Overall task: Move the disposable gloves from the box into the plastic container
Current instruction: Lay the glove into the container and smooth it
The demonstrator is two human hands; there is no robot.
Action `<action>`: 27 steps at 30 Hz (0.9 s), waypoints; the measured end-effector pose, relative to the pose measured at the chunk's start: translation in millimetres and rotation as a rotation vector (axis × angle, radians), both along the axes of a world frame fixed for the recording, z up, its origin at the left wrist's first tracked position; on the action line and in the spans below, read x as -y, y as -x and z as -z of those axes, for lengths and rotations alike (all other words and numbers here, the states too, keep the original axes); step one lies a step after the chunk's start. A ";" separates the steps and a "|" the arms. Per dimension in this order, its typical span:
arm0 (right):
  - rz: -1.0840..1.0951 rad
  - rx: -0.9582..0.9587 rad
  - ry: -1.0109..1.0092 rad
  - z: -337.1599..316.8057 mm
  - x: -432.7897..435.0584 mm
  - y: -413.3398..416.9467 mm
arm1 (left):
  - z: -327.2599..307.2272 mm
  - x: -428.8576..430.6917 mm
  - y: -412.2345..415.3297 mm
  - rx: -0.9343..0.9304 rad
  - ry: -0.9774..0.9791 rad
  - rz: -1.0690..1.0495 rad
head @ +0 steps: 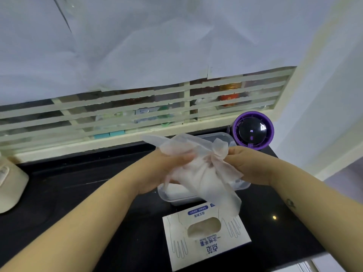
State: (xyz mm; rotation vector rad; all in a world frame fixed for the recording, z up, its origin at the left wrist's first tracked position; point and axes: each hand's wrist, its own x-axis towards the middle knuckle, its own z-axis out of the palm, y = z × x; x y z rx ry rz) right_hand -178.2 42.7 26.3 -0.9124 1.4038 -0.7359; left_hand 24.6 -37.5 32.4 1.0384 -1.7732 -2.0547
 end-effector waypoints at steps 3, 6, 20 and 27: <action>-0.065 0.005 -0.065 -0.1 9.5 3.9 | -2.6 -2.2 8.6 0.286 0.232 -0.089; 0.111 0.226 -0.123 8.8 17.5 3.8 | -4.1 -3.4 14.4 0.235 0.212 -0.160; 0.277 0.061 0.112 13.5 36.5 -6.6 | 18.0 11.9 -7.0 0.298 0.172 -0.320; 0.305 -0.084 0.115 3.2 28.4 3.0 | 37.9 48.1 -60.1 0.364 0.432 -0.668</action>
